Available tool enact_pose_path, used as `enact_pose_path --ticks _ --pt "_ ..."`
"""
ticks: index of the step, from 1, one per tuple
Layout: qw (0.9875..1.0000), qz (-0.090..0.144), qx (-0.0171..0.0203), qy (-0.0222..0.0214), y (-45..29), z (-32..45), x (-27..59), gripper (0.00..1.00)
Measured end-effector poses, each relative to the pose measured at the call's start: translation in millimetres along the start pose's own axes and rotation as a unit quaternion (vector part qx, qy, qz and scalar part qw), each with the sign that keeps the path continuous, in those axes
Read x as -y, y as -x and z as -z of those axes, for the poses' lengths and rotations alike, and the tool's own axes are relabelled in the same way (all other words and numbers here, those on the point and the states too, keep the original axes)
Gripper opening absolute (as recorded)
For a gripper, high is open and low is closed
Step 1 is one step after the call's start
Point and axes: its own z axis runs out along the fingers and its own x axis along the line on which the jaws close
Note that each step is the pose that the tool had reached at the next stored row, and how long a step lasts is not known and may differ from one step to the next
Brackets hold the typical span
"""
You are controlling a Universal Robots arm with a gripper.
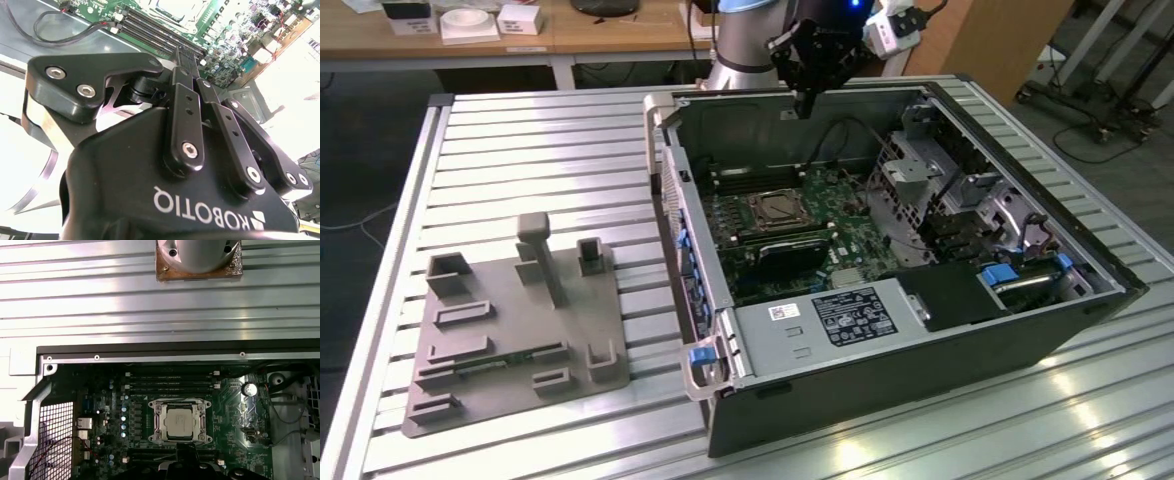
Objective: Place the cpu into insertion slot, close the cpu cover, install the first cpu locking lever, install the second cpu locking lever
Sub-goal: 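Install the second cpu locking lever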
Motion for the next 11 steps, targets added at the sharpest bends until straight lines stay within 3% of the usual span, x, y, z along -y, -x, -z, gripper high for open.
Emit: enact_pose_path --ticks 11 --pt "1.0000 0.000 0.0001 0.0001 0.2 -0.8 19.3 0.10"
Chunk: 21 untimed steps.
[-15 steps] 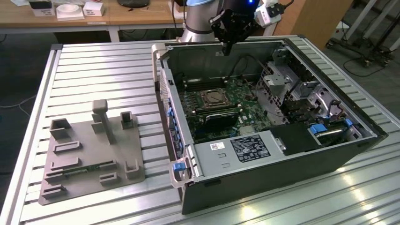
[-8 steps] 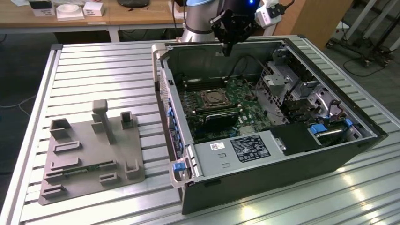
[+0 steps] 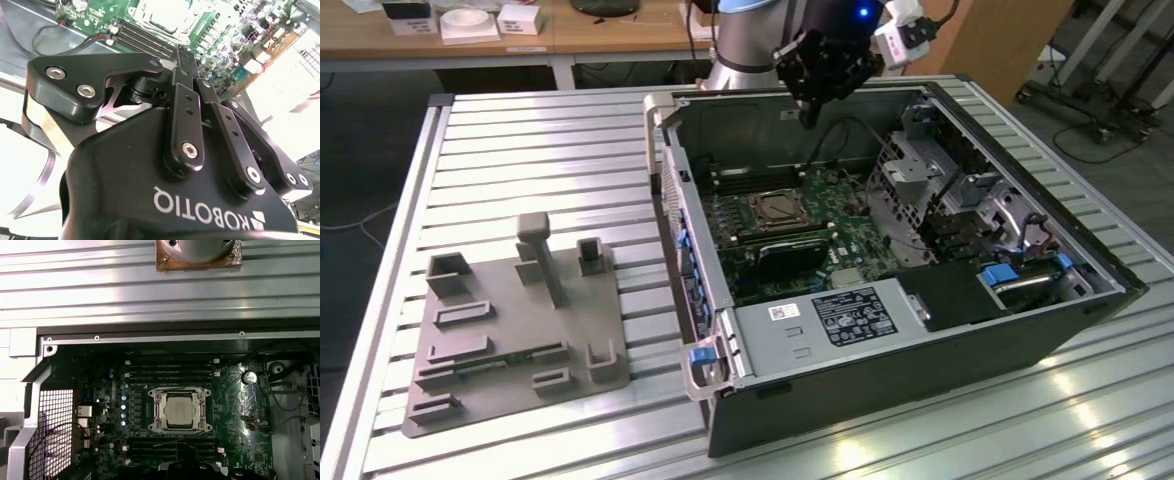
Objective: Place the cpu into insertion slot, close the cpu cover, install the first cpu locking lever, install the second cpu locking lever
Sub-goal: 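Install the second cpu locking lever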
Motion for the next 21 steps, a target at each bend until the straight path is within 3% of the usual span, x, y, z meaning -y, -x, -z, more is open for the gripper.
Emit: enact_pose_path --ticks 21 --pt "1.0000 0.000 0.0000 -0.0001 0.8 -37.9 3.5 0.10"
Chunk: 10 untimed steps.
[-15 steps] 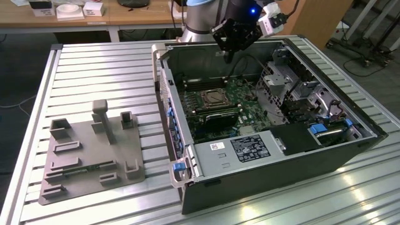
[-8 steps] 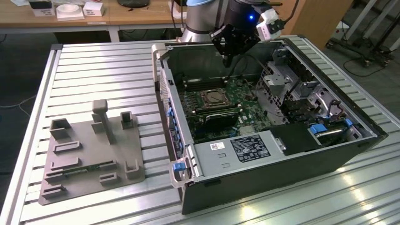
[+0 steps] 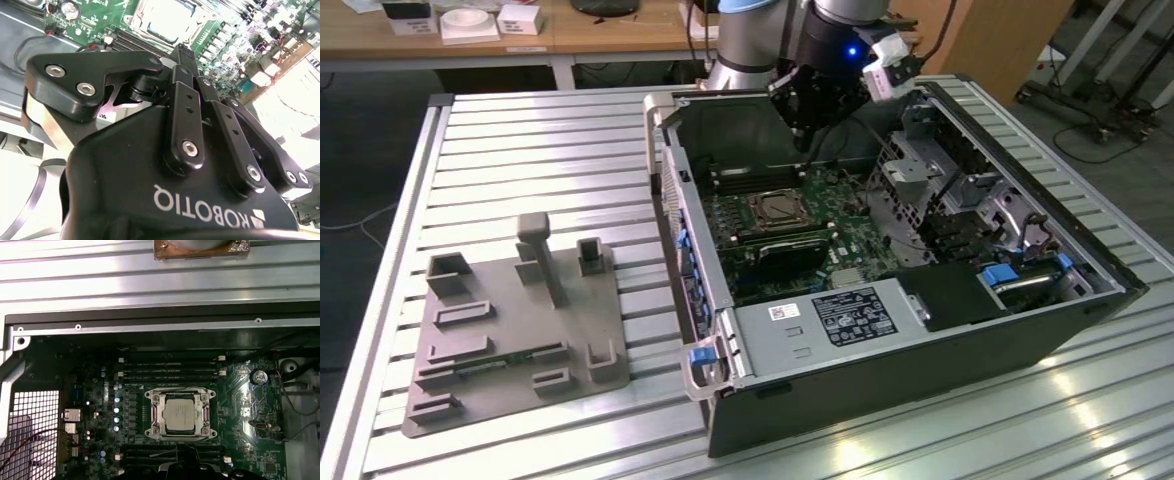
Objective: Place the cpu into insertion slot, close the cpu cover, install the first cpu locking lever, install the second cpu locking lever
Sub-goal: 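Install the second cpu locking lever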
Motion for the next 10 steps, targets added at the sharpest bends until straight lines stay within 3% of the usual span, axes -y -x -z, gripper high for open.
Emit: enact_pose_path --ticks 6,10 --pt "1.0000 0.000 0.0000 0.0000 0.2 -10.3 1.0 0.10" --pt "1.0000 0.000 0.0000 0.0000 0.3 -11.7 1.1 0.10"
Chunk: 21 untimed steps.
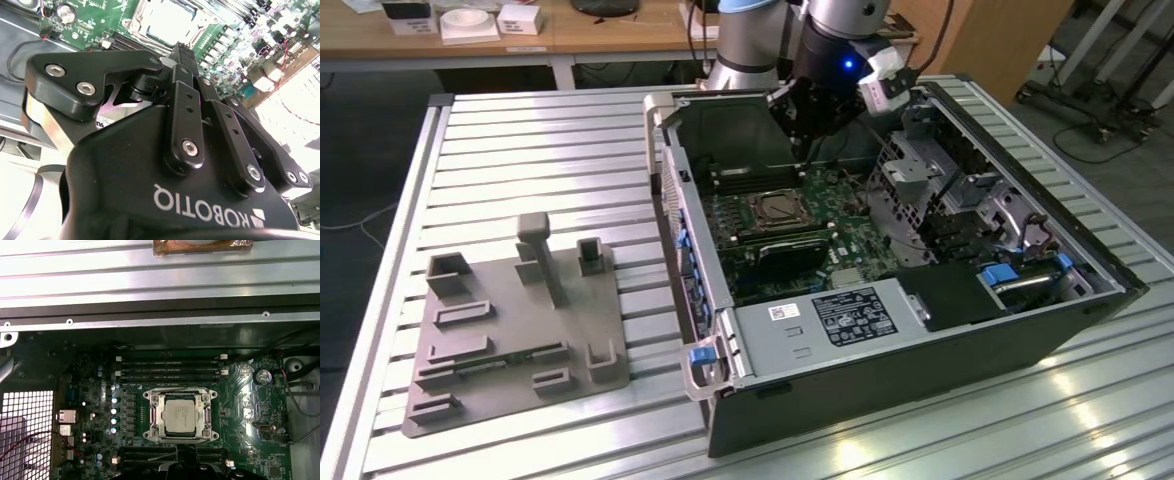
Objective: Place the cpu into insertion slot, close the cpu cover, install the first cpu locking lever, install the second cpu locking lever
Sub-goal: 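Install the second cpu locking lever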
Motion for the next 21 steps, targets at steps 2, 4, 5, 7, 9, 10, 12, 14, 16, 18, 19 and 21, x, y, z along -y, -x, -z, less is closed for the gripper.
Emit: enact_pose_path --ticks 2,4,5,7,9,10,12,14,16,18,19,21 --pt "1.0000 0.000 0.0000 0.0000 0.0 -0.1 0.0 0.10" --pt "1.0000 0.000 0.0000 0.0000 0.0 -0.2 0.0 0.10" --pt "1.0000 0.000 0.0000 0.0000 0.0 -0.2 0.0 0.10" --pt "1.0000 0.000 0.0000 0.0000 0.0 -0.4 0.0 0.10" --pt "1.0000 0.000 0.0000 0.0001 0.0 -0.9 0.1 0.10" --pt "1.0000 0.000 0.0001 0.0002 0.0 -1.4 0.1 0.10" --pt "1.0000 0.000 0.0000 0.0000 0.1 -3.0 0.2 0.10" --pt "1.0000 0.000 0.0000 0.0001 0.1 -5.4 0.5 0.10" --pt "1.0000 0.000 0.0000 0.0000 0.2 -8.1 0.7 0.10" --pt "1.0000 0.000 0.0000 0.0000 0.2 -10.8 0.9 0.10" --pt "1.0000 0.000 0.0000 0.0001 0.3 -12.2 1.1 0.10" --pt "1.0000 0.000 0.0000 0.0000 0.3 -14.8 1.3 0.10"
